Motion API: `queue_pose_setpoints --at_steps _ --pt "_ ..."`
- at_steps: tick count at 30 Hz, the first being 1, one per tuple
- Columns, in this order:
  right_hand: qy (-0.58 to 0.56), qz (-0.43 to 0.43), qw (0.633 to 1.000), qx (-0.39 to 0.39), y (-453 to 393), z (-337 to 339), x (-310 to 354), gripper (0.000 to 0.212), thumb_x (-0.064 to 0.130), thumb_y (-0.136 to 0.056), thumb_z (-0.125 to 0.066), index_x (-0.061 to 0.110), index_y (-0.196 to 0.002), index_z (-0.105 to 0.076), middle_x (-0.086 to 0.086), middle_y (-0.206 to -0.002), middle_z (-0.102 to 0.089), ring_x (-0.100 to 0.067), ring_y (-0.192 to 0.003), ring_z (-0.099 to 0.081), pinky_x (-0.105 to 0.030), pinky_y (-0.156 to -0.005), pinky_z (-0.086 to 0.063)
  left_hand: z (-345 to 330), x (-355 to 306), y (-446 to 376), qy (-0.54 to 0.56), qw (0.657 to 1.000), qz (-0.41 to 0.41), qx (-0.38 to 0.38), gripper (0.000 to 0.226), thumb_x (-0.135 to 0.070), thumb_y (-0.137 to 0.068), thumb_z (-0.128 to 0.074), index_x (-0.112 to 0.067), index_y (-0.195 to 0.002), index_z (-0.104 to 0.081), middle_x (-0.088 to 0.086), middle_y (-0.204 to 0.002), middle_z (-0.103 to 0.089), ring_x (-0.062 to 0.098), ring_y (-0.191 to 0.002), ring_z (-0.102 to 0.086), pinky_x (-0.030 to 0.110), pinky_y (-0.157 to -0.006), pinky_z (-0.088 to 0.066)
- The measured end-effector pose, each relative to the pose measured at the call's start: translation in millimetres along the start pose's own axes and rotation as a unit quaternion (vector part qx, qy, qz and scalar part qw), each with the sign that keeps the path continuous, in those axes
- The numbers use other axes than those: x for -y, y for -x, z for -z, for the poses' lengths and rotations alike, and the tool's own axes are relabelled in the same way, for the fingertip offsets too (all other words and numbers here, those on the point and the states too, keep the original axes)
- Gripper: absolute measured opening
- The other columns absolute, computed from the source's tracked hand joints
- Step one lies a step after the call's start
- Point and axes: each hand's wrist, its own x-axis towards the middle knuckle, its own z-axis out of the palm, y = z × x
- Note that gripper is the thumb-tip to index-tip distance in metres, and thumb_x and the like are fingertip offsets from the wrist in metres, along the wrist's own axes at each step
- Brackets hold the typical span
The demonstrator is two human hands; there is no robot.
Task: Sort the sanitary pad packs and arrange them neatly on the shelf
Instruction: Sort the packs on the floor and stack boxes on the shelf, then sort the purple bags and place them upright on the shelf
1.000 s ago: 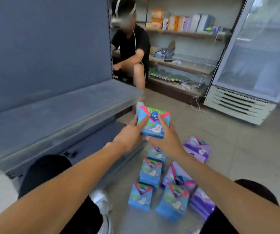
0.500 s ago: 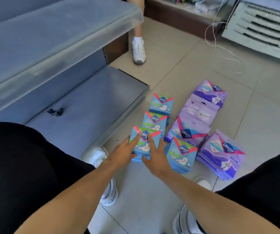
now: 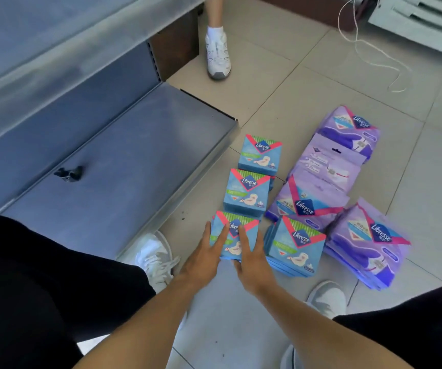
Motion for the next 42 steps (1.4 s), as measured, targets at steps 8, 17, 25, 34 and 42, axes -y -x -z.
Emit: queue_pose_setpoints --at_steps 8,17,25,34,42 --pt "0.074 -0.063 0.993 0.069 -2 6 16 0.098 0.016 -0.092 -0.06 0.037 -0.152 0.015 -0.015 -0.159 0.023 -0.034 -0.148 -0.016 -0.034 -0.102 -0.044 4 -9 5 -0.061 0.995 0.066 0.047 0.109 -0.004 -0.089 -0.059 -0.038 -0.148 0.025 0.011 -0.157 0.031 0.032 -0.149 0.003 0.038 -0.106 -0.043" --pt "0.172 -0.033 0.984 0.028 10 50 56 0.079 0.028 -0.094 -0.052 0.017 -0.157 -0.004 -0.021 -0.16 0.015 -0.037 -0.15 0.002 -0.041 -0.12 -0.014 45 -32 29 -0.146 0.984 0.088 0.055 0.103 -0.015 -0.089 -0.06 -0.034 -0.152 0.019 0.013 -0.157 0.031 0.04 -0.147 0.015 0.042 -0.119 -0.022" --pt "0.268 0.044 0.962 -0.01 23 135 76 0.058 0.046 -0.098 -0.04 0.03 -0.152 -0.025 -0.007 -0.164 -0.005 -0.035 -0.15 0.0 -0.054 -0.118 -0.011 132 -76 40 -0.243 0.97 0.031 -0.01 0.096 -0.044 -0.086 -0.064 -0.034 -0.155 0.002 0.012 -0.161 0.02 0.041 -0.148 0.01 0.054 -0.118 -0.01" --pt "0.348 0.039 0.932 -0.095 16 327 108 0.051 0.05 -0.097 -0.04 0.027 -0.143 -0.042 -0.005 -0.147 -0.041 -0.031 -0.137 -0.031 -0.051 -0.109 -0.026 276 -191 16 -0.275 0.957 -0.036 -0.088 0.073 -0.047 -0.082 -0.065 -0.028 -0.146 -0.034 0.012 -0.145 -0.03 0.035 -0.134 -0.031 0.05 -0.105 -0.035" --pt "0.232 -0.04 0.967 -0.1 -14 382 86 0.06 0.045 -0.091 -0.053 0.024 -0.145 -0.039 -0.014 -0.139 -0.049 -0.034 -0.125 -0.047 -0.045 -0.102 -0.042 319 -244 -33 -0.216 0.973 -0.067 -0.055 0.079 -0.051 -0.079 -0.07 -0.029 -0.147 -0.037 0.008 -0.146 -0.039 0.033 -0.131 -0.041 0.048 -0.107 -0.04"
